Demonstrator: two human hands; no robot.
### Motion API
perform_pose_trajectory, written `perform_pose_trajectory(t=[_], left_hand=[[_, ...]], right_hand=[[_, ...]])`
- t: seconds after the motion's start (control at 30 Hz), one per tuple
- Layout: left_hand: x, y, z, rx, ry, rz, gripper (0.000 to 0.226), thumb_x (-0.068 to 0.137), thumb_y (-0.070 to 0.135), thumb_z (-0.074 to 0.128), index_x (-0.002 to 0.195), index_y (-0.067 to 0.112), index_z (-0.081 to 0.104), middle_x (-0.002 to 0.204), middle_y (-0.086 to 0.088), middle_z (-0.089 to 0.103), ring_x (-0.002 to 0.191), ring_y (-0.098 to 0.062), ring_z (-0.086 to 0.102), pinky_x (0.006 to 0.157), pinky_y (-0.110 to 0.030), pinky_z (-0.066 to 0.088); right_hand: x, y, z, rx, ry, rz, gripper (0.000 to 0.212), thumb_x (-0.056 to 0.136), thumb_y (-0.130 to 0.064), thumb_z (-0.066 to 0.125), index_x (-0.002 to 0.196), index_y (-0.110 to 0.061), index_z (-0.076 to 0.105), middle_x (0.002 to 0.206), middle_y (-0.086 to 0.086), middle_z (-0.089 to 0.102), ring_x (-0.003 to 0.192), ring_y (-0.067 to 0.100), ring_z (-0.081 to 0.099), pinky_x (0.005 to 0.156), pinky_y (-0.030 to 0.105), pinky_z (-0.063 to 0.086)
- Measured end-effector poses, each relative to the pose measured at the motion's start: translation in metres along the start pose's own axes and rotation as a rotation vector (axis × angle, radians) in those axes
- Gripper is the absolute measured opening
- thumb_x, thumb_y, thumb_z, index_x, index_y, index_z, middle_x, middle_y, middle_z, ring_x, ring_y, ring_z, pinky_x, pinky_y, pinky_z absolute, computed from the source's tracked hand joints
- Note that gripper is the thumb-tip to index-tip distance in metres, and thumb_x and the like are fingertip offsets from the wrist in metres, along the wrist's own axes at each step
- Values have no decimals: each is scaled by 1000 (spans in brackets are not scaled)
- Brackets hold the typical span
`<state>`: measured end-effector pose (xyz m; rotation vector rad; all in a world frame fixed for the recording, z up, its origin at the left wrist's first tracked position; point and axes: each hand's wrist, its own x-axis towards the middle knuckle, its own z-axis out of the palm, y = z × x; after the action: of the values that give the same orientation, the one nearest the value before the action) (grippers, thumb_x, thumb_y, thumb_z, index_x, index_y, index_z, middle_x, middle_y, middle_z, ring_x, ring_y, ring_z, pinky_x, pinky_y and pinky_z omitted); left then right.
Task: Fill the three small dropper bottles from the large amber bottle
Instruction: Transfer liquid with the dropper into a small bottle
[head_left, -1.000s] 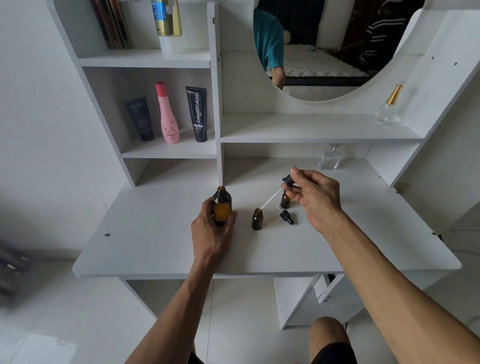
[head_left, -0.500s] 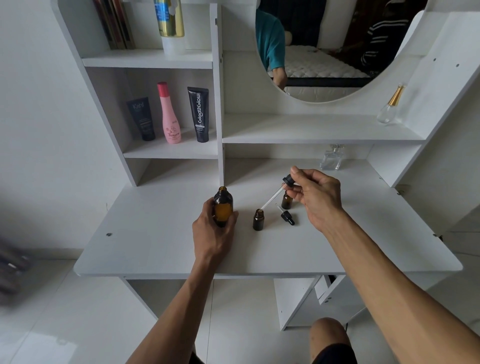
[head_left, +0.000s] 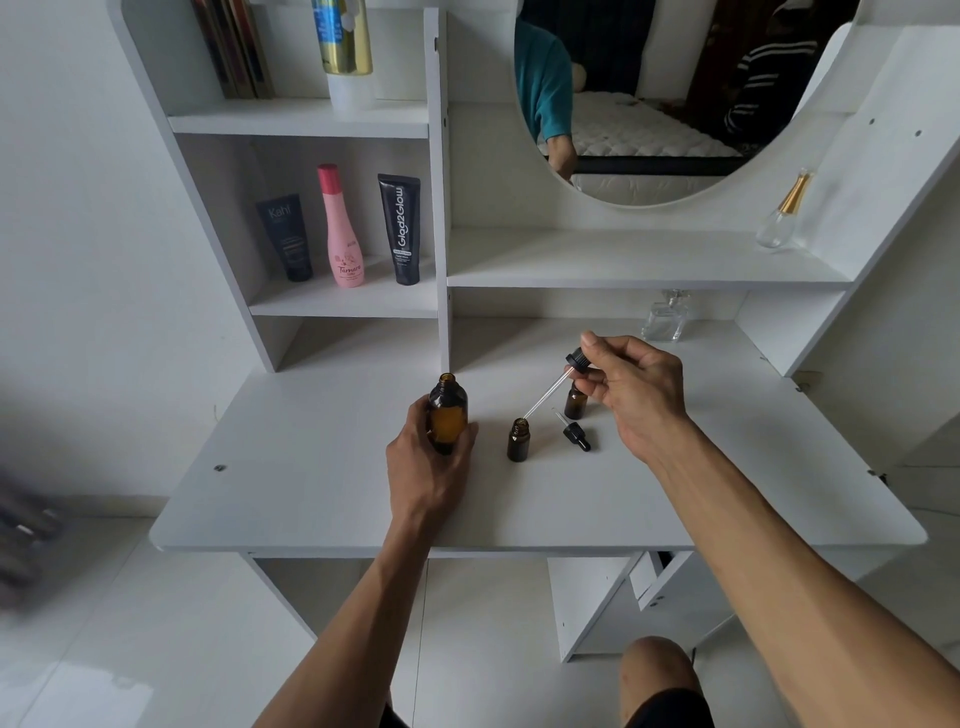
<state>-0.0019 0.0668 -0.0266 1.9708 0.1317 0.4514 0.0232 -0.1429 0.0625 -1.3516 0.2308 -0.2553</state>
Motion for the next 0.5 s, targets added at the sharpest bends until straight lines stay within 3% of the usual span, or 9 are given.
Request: perform_pose_trajectory(t=[0.5], left_hand=[[0,1,0,7,-4,1,45,84,36,76,122,21,59,100,6,68,84,-14,63,62,-1,40]], right_hand=[[-1,-1,1,-46,-7,2,16,87,-21,78,83,-8,70,85,16,73,74,25,73,71,32,58]])
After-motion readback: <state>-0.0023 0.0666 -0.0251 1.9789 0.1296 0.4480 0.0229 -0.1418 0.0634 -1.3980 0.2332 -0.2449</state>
